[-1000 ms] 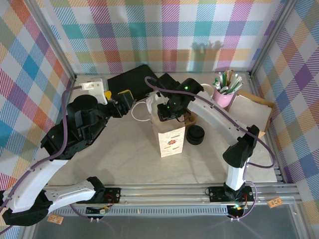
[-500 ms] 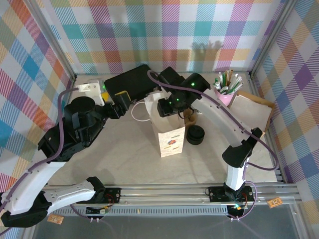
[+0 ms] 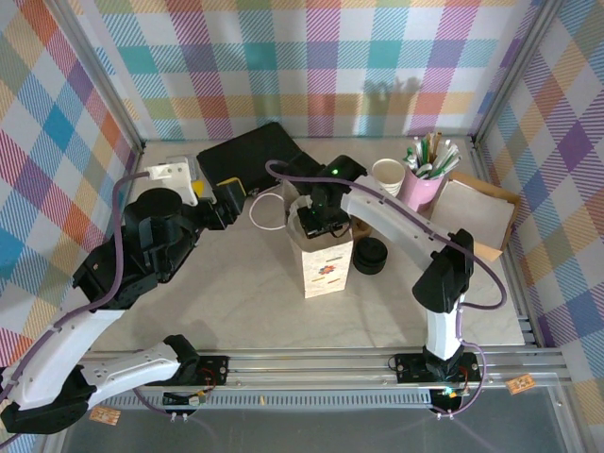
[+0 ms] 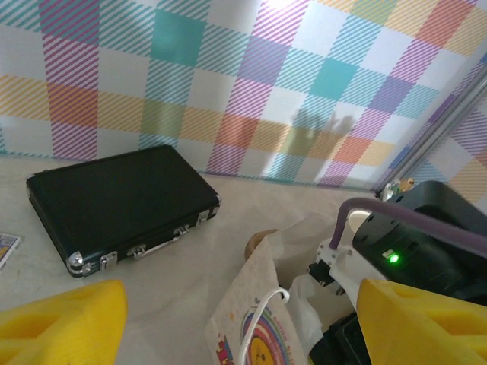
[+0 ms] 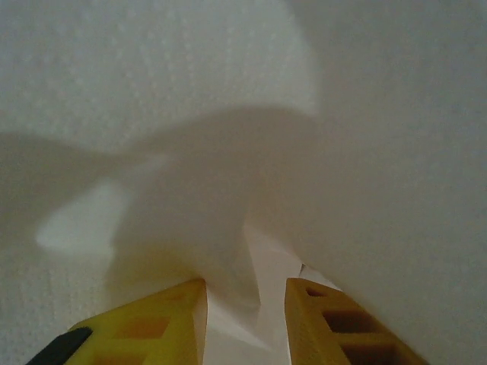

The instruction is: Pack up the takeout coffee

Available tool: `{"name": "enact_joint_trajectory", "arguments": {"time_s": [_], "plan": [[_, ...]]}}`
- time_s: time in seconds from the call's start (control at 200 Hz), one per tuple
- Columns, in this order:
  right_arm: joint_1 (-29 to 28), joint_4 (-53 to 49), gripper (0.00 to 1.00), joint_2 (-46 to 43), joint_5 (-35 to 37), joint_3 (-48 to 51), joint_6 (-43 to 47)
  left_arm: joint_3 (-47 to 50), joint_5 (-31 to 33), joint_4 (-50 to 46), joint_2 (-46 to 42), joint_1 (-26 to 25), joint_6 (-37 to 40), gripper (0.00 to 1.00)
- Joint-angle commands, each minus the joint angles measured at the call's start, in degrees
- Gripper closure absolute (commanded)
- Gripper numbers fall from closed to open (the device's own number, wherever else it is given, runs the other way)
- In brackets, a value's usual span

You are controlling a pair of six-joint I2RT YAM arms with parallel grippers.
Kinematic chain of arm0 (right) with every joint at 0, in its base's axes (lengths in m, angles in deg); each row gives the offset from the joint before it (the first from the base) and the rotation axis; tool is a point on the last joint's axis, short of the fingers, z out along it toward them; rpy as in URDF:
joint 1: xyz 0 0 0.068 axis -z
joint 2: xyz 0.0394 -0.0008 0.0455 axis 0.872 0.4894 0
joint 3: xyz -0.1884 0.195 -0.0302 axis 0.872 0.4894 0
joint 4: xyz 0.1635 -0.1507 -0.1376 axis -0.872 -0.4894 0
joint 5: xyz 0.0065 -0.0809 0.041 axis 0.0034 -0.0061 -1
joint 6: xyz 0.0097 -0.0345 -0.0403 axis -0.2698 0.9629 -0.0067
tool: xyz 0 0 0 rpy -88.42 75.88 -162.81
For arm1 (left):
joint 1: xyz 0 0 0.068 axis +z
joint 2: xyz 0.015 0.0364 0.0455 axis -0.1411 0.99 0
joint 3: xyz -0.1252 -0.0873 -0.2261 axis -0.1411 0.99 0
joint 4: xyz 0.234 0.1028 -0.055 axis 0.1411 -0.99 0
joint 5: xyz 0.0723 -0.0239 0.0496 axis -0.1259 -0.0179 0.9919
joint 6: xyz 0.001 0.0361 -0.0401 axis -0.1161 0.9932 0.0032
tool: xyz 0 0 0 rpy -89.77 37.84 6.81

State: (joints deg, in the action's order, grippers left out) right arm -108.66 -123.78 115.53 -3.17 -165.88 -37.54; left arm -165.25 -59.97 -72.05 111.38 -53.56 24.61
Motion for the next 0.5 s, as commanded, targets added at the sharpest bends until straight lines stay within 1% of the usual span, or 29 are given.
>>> {"name": "enact_joint_trajectory", "arguments": {"time_s": [0.0,0.145,0.26,0.39,0.495], "plan": [[0.2,-0.1,0.67,-1.3,0.1,1.3,-2.0,1.0,1.9,-0.9,-1.8,0.4,-1.2,0.21],[0.2,-1.7,0.67,-0.1,-1.5,-2.3,-2.6,2.4,3.0,-0.8,-2.6,0.5,-1.0,0.2],[0.2,-3.7,0.62,-1.3,-0.9,-7.4,-3.0,4.3,5.9,-0.1,-3.5,0.5,0.9,0.19],[0.1,-7.5,0.61,-2.6,0.8,-12.6,-3.1,7.0,12.8,2.1,-4.3,0.6,4.2,0.19],[0.1,-9.2,0.61,-4.6,2.0,-14.6,-3.1,9.6,19.1,6.0,-4.8,1.0,8.0,0.19]]}}
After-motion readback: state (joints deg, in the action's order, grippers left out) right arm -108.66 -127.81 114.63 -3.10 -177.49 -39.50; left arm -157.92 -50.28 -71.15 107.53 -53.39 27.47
